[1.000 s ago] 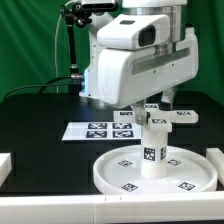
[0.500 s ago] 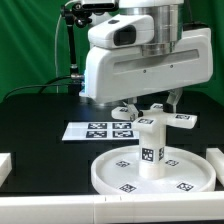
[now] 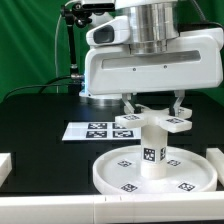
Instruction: Assemble round table
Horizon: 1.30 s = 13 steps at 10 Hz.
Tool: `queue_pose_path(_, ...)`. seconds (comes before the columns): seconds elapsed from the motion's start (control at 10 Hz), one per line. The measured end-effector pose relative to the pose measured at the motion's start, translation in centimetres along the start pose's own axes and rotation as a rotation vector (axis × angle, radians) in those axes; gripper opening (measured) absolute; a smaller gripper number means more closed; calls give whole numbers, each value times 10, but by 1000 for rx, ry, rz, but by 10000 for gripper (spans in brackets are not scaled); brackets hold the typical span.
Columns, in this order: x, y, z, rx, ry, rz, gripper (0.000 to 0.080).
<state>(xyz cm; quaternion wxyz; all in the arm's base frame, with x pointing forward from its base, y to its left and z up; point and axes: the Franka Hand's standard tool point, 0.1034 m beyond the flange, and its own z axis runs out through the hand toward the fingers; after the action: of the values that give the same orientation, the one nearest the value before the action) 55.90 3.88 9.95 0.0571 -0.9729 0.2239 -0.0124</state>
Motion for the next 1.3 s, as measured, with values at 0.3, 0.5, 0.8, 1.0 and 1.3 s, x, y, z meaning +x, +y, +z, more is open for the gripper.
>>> queue_pose_path(0.3, 0, -2, 0, 6, 12, 266, 442)
queue_pose_path(0.5, 1, -1, 0, 10, 11, 383, 442)
queue_pose_path(0.8, 1, -1, -1, 15, 11, 532, 443)
queue_pose_path(1.0, 3, -1, 0, 28, 26, 676, 443)
queue_pose_path(1.3, 4, -1, 0, 67, 51, 1030, 443)
